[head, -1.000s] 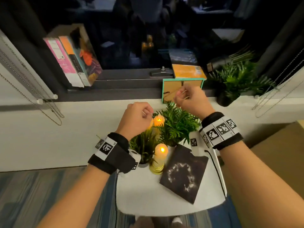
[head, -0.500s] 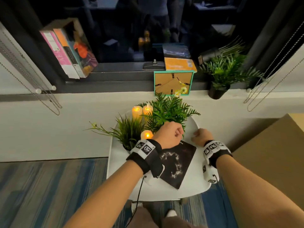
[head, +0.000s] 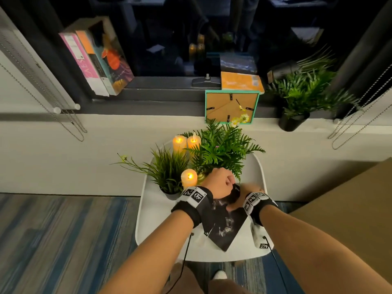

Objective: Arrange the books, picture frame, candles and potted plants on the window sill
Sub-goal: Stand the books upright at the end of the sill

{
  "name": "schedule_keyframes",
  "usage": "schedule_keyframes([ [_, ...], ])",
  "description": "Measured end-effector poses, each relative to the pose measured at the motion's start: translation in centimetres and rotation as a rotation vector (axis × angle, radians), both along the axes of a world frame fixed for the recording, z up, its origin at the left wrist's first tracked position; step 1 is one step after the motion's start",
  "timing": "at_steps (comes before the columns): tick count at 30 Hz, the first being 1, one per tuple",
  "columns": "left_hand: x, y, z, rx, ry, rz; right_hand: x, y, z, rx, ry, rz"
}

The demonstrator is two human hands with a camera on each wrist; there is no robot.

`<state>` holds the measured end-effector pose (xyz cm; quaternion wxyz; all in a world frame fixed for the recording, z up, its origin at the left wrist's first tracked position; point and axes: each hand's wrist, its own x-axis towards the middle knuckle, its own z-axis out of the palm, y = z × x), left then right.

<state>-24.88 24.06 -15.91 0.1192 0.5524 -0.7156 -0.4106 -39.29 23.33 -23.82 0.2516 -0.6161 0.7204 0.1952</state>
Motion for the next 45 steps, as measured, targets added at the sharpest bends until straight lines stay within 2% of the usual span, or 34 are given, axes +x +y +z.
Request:
schedule_keyframes([
  [6,0.2,-0.3,1.7,-0.051,0.038,-0.04,-1.4,-1.1,1.6,0.166,-0.237,0.036],
  [9,1.2,-0.5,3.8,-0.077,0.041,-0.102,-2.1,-0.7,4.2,0.21,-0.386,0.133],
  [13,2.8,-1.2,7.7,-0.151,0.121,-0.105,-2.6,-0.6,9.1,0.175,-0.414,0.272],
  [20,5.1,-2.8,13.2,-0.313,0.19,-0.061,-3.6,-1.8,21.4,-0.087,-0.343,0.503],
  [24,6.0,-3.5,15.6,-0.326,0.2,-0.076,-3.6,-2.8,28.4,-0.261,-0.431,0.54],
  [28,7.1,-3.7,18.1,-0.197,0.51,-0.114,-2.0,-4.1,34.3,-0.436,-0.539,0.542],
  [30,7.9,-4.3,18.9,-0.336,0.579,-0.025,-0.6,-5.4,36.0,-0.508,-0.603,0.545],
  [34,10.6,-6.5,20.5,-0.747,0.432,0.204,3.2,-9.3,36.6,-0.737,-0.752,0.503],
  [36,12.3,-7.7,21.4,-0.882,0.315,0.312,5.6,-11.2,35.8,-0.938,-0.719,0.479],
  [39,15.0,-9.4,22.4,-0.961,0.182,0.444,9.6,-12.9,34.2,-1.024,-0.663,0.443],
  [45,19.1,-12.0,22.6,-0.973,-0.04,0.456,17.1,-16.1,32.8,-0.952,-0.558,0.583],
])
